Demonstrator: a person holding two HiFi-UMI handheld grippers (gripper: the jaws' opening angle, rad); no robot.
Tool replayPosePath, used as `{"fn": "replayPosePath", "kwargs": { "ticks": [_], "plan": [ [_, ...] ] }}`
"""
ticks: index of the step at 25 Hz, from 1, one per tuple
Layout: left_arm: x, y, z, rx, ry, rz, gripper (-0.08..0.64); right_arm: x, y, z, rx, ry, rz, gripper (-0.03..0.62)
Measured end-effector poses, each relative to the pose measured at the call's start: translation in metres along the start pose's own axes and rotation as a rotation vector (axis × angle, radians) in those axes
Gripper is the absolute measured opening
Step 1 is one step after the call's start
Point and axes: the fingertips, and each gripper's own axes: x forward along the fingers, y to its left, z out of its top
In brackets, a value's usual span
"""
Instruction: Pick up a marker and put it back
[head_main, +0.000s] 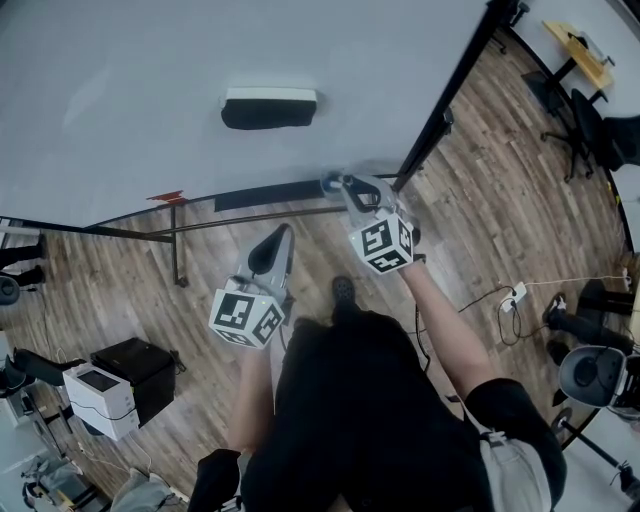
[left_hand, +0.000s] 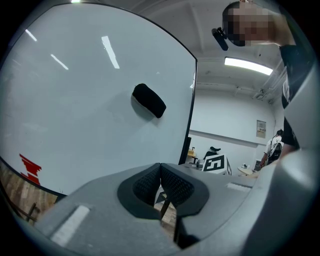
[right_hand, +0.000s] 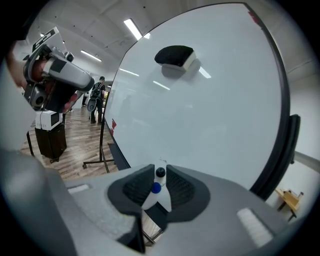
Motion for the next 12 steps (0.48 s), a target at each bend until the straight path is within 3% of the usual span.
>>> {"fn": "replayPosePath", "kwargs": {
  "ticks": [6, 12],
  "plan": [
    [0.002, -0.005, -0.002, 0.008, 0.007, -0.021, 0.011, -0.013, -0.005, 0.01, 0.036, -0.039, -0.026, 0.075],
    [-0.001, -0.001, -0.006, -0.001, 0.005, -0.045, 0.011, -0.029, -0.009, 0.022, 0.136, -0.095, -0.051, 0.075]
  ]
}}
